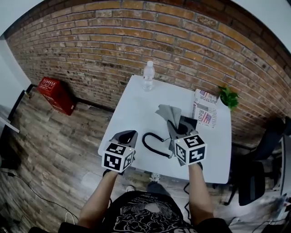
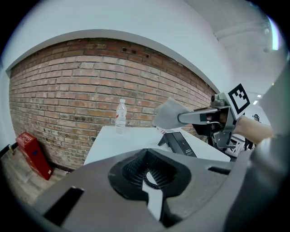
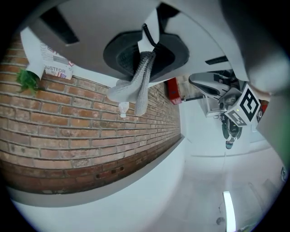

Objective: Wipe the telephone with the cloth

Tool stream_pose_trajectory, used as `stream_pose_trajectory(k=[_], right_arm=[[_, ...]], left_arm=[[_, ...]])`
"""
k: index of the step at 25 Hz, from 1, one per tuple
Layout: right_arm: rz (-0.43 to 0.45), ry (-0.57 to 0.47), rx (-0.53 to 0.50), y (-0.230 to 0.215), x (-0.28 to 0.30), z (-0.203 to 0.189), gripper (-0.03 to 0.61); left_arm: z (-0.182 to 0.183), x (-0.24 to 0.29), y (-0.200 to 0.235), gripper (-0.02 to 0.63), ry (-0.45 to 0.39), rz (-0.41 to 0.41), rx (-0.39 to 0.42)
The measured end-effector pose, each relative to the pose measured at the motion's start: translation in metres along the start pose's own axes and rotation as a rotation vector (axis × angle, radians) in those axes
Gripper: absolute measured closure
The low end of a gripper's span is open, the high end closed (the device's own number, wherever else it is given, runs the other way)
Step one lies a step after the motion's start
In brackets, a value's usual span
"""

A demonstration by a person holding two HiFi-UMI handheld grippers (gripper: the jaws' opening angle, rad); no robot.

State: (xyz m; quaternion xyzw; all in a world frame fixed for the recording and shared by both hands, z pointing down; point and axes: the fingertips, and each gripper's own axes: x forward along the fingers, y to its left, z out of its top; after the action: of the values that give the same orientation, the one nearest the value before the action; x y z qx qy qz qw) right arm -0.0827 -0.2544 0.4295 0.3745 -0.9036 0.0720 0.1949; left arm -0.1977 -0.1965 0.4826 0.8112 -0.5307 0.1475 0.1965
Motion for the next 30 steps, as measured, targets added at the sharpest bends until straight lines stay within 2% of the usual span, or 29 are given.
stream_pose_trajectory(k=[12,30], right_arm=[[-0.134,-0.044,0.079,0.018,-0.059,-0.031,0.568],[-0.171,-0.037,0.076,0.030,-0.088,-0.053,0.568]], left_arm=[[-0.003,-0.039,-0.009,0.607,-0.038,-0.014,0.034],[-0.016,-0.049,-0.027,0.607,-0.050,-0.042,0.043]])
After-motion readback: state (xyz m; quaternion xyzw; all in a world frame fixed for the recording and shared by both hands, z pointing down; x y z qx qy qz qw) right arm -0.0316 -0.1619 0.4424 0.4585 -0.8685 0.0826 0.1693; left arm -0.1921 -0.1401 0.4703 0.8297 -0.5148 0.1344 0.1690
